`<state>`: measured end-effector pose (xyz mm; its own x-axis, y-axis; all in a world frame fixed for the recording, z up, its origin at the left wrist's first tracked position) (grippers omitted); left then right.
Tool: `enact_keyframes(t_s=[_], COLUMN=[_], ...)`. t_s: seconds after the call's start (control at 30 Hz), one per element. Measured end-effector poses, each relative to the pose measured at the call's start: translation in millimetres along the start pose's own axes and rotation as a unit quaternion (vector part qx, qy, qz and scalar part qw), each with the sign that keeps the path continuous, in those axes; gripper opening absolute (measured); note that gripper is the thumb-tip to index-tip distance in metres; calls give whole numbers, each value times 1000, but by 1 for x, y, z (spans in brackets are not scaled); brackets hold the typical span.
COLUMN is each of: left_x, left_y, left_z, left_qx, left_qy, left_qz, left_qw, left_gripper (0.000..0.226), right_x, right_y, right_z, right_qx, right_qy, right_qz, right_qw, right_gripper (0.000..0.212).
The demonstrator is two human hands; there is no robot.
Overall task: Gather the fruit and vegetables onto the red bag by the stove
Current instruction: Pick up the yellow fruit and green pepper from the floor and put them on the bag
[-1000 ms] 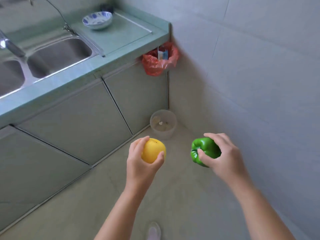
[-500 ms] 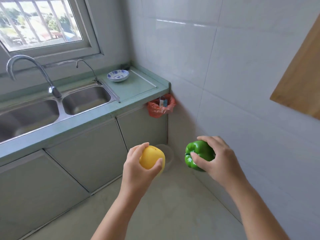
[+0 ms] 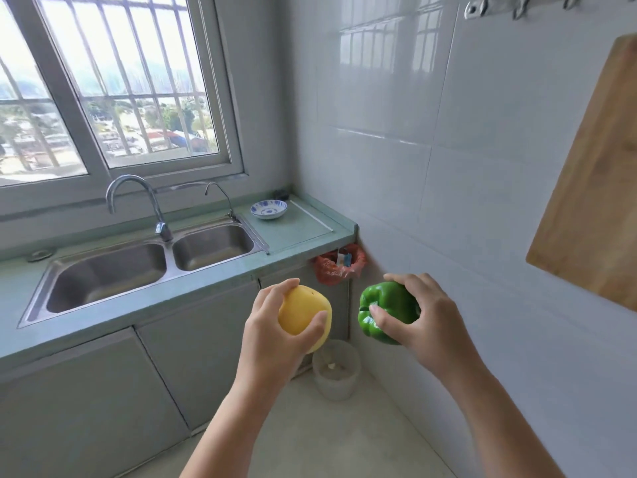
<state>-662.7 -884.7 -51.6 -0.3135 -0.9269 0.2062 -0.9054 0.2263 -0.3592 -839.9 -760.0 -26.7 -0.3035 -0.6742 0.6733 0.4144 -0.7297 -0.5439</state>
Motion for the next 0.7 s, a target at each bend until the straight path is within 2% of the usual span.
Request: enact_keyframes(t_s=[0.37, 0.7], left_x=[2, 56], left_y=[-31, -69], left_z=[4, 56], left_qx=[-20, -23], left_qy=[-13, -58], left_qz=[-45, -79], left_qw=[999, 995], left_gripper=[52, 49], right_x=[21, 66], right_y=[18, 105], right_z=[23, 24], right_qx=[49, 84], right_qy=[-34, -42], right_qz=[3, 44], right_qw=[998, 995], right_gripper=[47, 49])
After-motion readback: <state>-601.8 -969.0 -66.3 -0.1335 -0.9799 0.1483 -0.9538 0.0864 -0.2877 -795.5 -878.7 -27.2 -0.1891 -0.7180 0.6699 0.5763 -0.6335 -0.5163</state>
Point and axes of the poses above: each hand's wrist, its own x-axis towards the middle knuckle, its own y-axis out of the palm, z = x × y, the point moved 10 cm from there along x, towards the middle knuckle, and after that the axes turned 14 degrees about -y, right-handed, at the moved point
